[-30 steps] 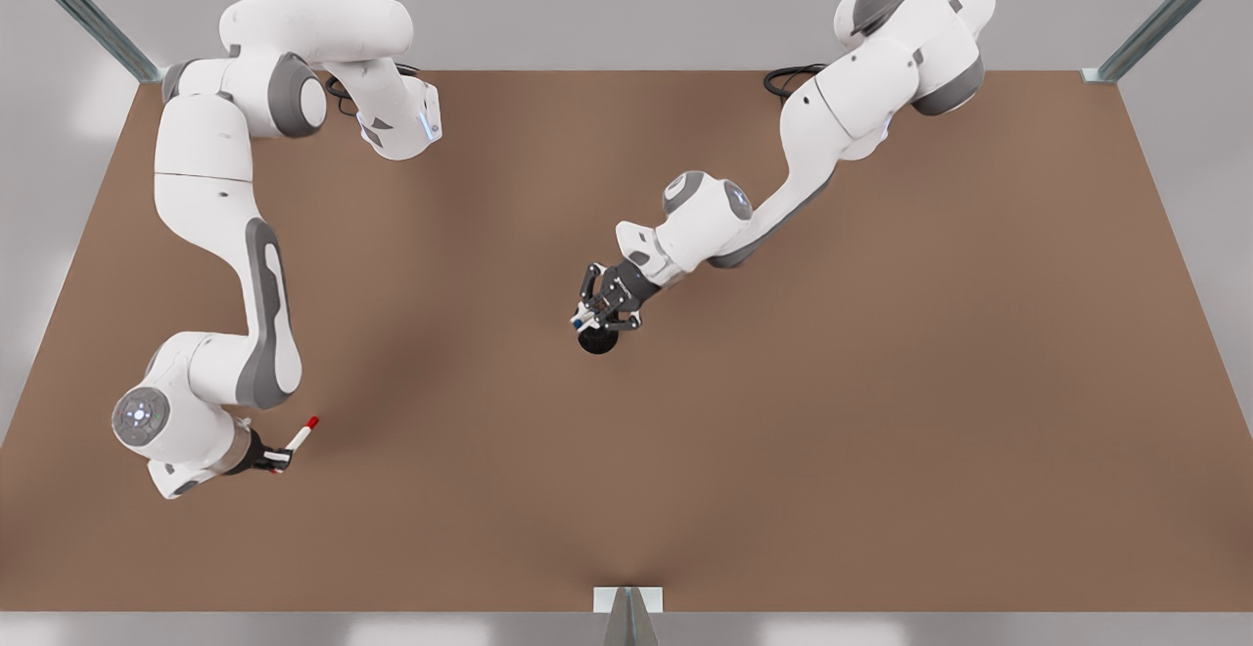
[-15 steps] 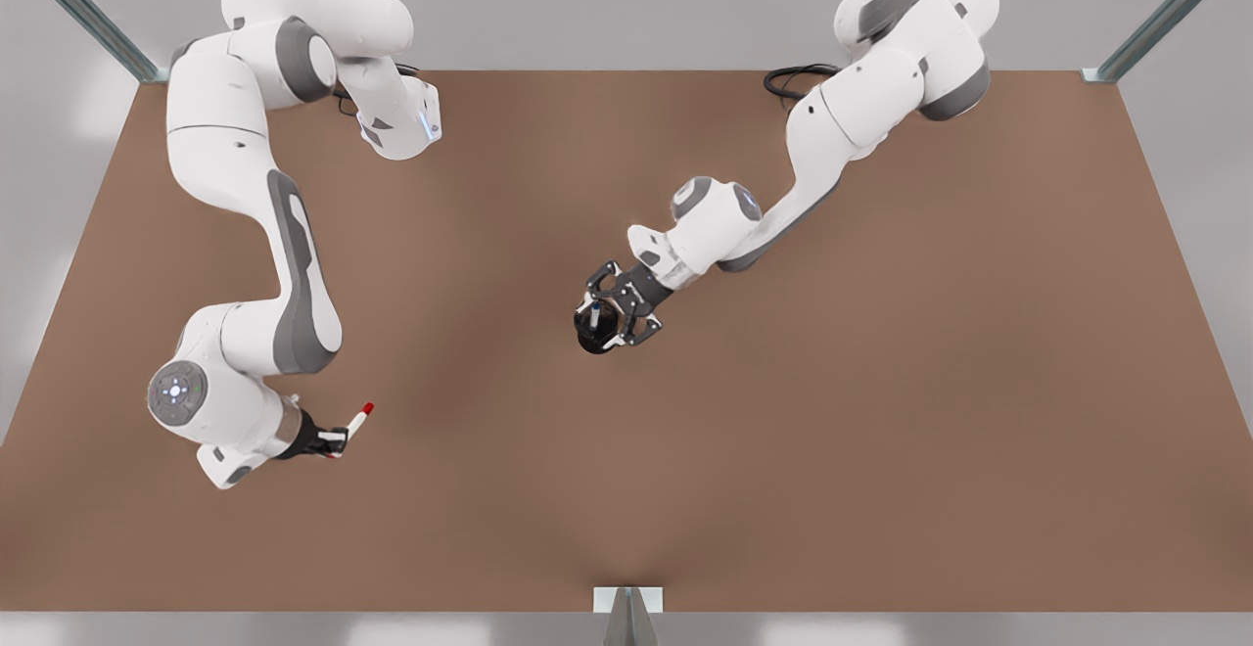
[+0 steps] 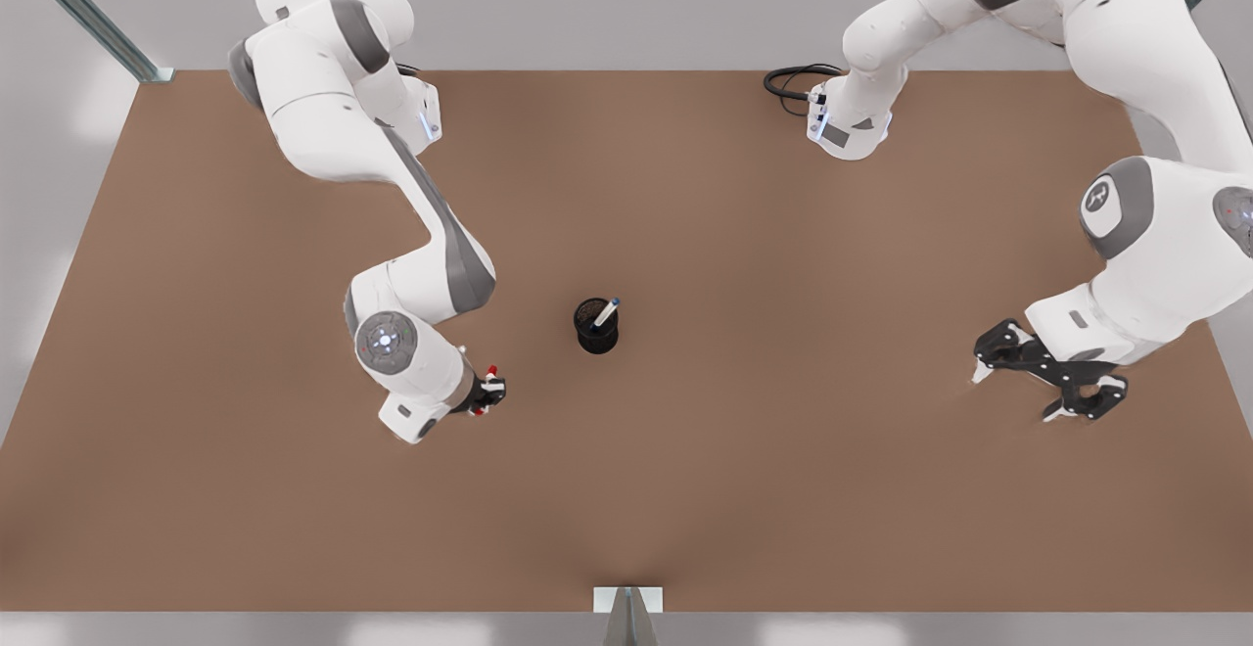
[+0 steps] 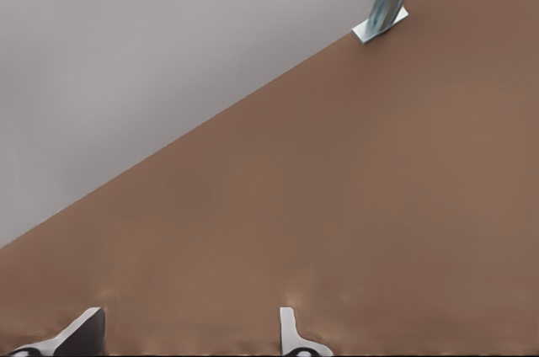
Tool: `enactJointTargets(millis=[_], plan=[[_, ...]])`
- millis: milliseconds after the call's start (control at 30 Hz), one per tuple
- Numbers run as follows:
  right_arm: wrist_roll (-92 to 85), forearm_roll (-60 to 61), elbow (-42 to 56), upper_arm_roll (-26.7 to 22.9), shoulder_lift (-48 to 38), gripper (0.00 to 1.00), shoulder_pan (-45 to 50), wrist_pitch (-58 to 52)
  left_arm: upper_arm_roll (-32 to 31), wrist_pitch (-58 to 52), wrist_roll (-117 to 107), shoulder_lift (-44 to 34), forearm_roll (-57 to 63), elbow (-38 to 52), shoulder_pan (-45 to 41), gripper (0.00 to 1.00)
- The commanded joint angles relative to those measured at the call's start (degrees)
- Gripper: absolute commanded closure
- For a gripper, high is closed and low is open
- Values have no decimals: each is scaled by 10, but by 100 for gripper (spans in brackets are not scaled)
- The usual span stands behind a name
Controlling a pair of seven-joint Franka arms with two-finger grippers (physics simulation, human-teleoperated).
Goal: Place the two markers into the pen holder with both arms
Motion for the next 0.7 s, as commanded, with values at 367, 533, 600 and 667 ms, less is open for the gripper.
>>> enactJointTargets(millis=[367, 533, 600, 667], plan=[[402, -52, -35, 65, -29, 79, 70, -32, 288, -157, -179, -69, -120, -65, -216, 0], [447, -68, -36, 66, -29, 79, 101, -30, 288, -157, -180, -67, -123, -65, -217, 0], [462, -68, -36, 66, -26, 79, 112, -27, 288, -157, -180, -67, -124, -65, -217, 0], [463, -77, -39, 66, -25, 79, 112, -28, 288, -157, -179, -66, -124, -65, -217, 0]])
